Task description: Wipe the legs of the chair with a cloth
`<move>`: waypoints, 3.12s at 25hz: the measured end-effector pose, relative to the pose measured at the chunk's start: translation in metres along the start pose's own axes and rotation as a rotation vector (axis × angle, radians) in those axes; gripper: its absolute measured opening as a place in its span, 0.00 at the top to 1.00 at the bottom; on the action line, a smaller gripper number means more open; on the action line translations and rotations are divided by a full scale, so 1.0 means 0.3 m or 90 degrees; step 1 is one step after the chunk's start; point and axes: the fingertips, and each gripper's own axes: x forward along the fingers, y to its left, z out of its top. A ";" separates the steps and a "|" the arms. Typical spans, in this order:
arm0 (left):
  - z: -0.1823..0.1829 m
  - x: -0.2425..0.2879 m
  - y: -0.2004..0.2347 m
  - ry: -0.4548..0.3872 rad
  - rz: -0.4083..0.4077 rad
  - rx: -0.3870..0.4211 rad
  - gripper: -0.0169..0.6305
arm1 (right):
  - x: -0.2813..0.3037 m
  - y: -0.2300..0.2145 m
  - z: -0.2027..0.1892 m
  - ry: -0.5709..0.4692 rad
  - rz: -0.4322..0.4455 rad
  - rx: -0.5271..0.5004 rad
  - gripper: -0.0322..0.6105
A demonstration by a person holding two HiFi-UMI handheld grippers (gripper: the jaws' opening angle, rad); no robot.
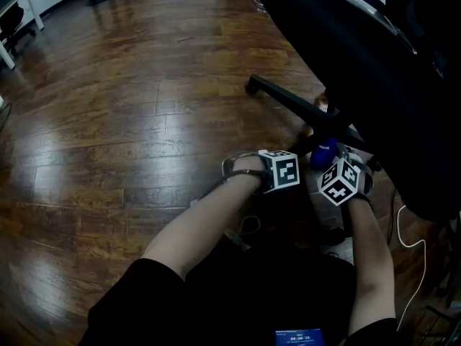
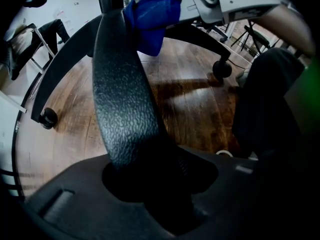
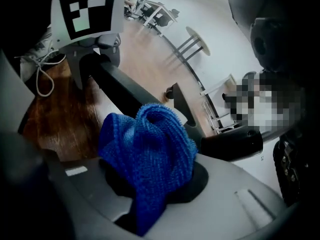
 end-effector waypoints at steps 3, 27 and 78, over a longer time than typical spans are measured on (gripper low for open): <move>-0.030 -0.022 -0.001 0.016 0.007 -0.013 0.72 | -0.021 0.033 -0.015 -0.007 0.013 0.006 0.83; 0.008 -0.007 0.004 -0.013 0.000 -0.022 0.74 | -0.212 0.337 -0.247 0.026 0.161 -0.069 0.83; 0.193 -0.327 -0.178 -0.390 -0.063 0.049 0.26 | -0.379 0.214 -0.084 -0.198 0.041 0.186 0.84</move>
